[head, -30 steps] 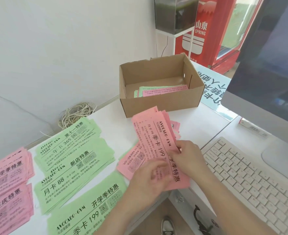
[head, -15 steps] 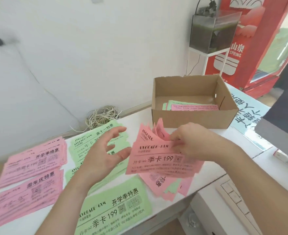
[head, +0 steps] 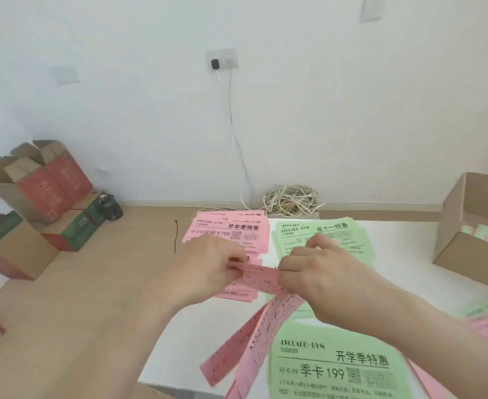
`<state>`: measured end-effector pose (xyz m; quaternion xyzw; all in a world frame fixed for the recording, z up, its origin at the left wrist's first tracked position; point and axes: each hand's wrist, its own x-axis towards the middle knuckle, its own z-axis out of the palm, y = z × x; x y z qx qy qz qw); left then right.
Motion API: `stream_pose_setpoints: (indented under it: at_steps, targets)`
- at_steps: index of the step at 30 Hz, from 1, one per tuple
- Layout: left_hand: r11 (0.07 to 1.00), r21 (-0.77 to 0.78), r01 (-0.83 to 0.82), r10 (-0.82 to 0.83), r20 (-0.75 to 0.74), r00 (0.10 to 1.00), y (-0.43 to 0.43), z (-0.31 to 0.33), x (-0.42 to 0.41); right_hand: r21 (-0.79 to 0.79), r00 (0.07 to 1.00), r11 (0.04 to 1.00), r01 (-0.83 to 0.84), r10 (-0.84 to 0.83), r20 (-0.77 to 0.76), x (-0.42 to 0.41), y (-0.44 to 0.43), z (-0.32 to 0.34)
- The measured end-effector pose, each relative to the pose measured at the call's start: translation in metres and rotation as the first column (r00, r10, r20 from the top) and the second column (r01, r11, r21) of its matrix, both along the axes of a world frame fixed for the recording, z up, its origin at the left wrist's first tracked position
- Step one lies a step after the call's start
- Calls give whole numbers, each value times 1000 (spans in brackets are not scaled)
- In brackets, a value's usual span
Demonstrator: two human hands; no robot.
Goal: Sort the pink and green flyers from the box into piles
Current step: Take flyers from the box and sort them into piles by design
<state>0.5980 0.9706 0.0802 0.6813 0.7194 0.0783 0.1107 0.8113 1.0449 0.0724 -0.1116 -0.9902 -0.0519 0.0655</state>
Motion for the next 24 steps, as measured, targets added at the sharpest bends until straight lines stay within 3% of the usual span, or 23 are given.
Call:
stream_pose_setpoints:
  at_steps: [3, 6, 10, 15, 19, 24]
  targets:
    - [964, -113, -241, 266, 375, 888, -29, -12, -71, -218, 987, 963, 157, -149, 53, -40, 4, -11]
    - [930, -190, -316, 364, 610, 704, -54, -36, -128, -382, 928, 849, 365, -299, 222, -69, 6, -22]
    - [907, -288, -306, 420, 609, 673, -54, -80, -182, -531, 819, 624, 573, -415, 397, -82, 6, -36]
    - [874, -293, -387, 481, 634, 606, -24, -101, -207, -623, 606, 372, 688, -767, 212, -39, 20, -20]
    - [911, -289, -293, 411, 607, 680, 4, -104, -203, -697, 490, 337, 634, -872, 24, -23, 21, -6]
    - [931, -292, -220, 352, 556, 753, 25, -119, -182, -674, 485, 348, 652, -874, 18, -24, 17, -11]
